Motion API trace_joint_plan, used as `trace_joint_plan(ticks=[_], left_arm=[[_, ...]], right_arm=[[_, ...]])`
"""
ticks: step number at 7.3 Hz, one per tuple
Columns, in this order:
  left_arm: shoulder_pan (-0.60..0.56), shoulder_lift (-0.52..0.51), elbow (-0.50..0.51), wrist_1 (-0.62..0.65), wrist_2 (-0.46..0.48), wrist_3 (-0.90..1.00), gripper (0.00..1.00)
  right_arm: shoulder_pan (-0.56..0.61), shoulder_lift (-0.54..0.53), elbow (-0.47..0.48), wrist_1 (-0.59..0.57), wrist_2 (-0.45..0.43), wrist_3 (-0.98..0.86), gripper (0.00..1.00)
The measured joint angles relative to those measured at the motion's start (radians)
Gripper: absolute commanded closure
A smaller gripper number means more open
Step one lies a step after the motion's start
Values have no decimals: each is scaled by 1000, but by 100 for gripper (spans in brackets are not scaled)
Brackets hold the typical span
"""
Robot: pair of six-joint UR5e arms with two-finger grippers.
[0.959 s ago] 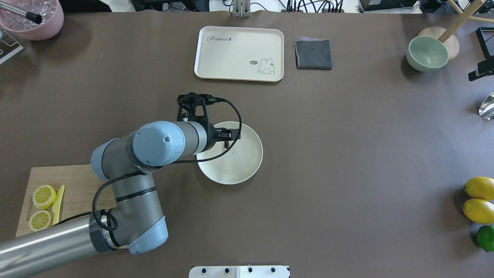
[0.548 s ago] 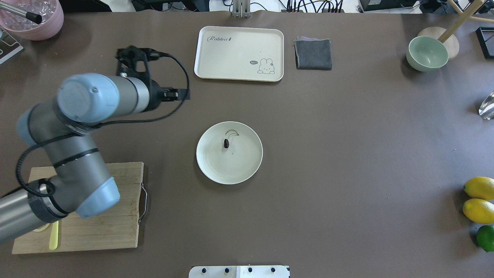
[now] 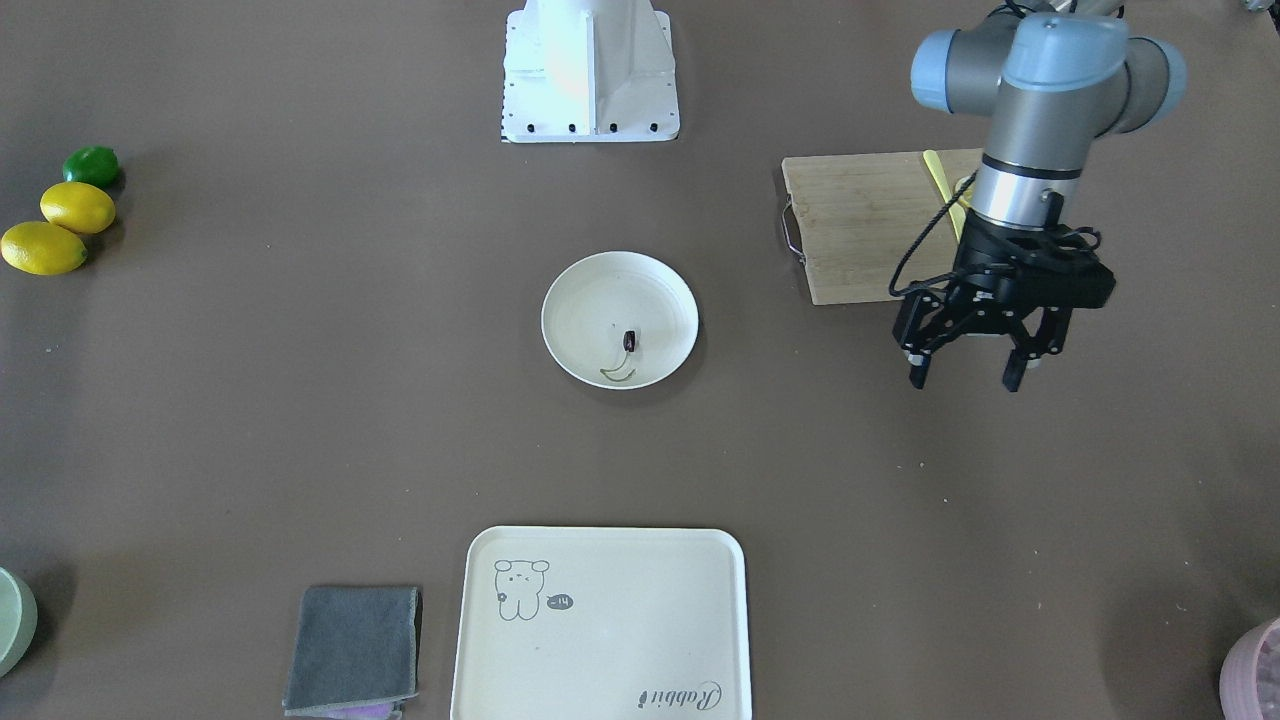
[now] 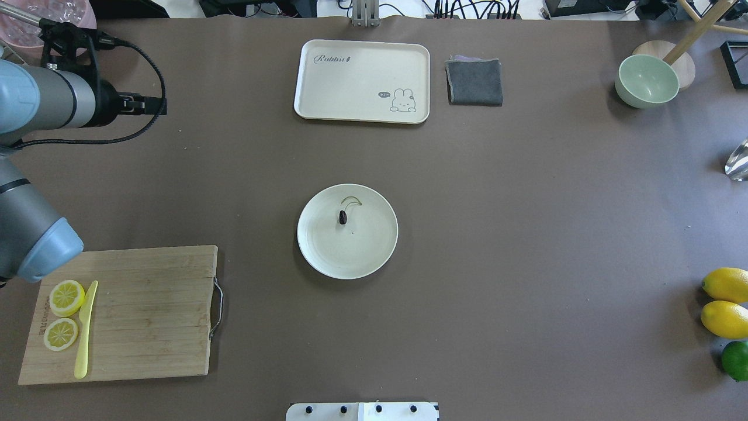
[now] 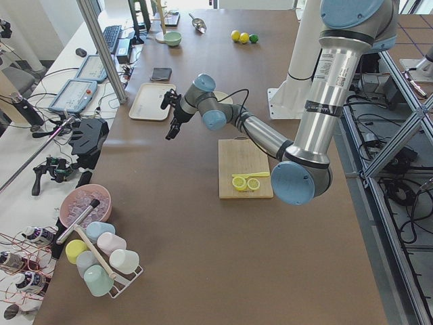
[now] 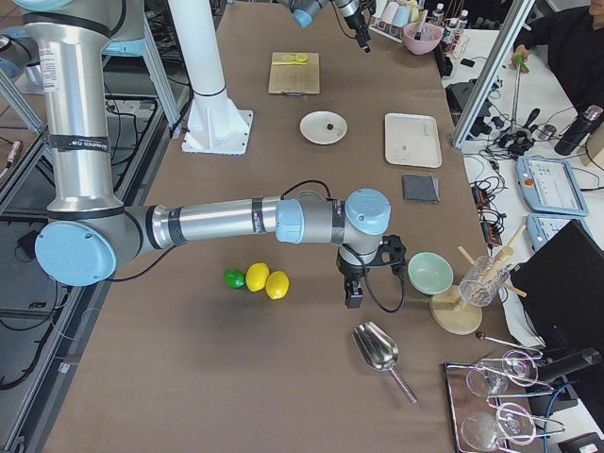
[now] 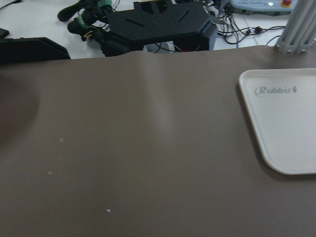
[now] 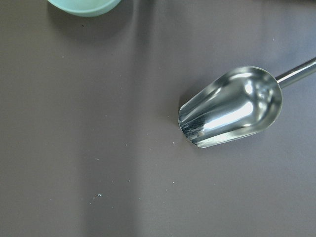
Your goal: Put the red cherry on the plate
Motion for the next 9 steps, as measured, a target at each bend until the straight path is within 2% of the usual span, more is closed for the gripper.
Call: trace_joint_plan(ticks=[1, 3, 4, 6, 8, 9], left_arm=[[-53, 30, 20, 2, -55, 14, 2], [-233, 103, 47, 42, -335, 148, 2], [-335, 146, 62, 86, -432, 297, 2], [-521, 208, 114, 150, -512, 552, 2], [-646, 218, 193, 156, -626, 625, 2], [-673, 222, 207, 154, -657, 634, 2]], right_arm=[[8, -14, 3, -3, -3, -5, 0], [13, -18, 8, -1, -9, -7, 0], [14, -9, 8, 0, -10, -8, 0], [13, 0, 9, 2, -10, -7, 0], [12, 2, 12, 2, -6, -4, 0], [11, 2, 16, 3, -5, -3, 0]])
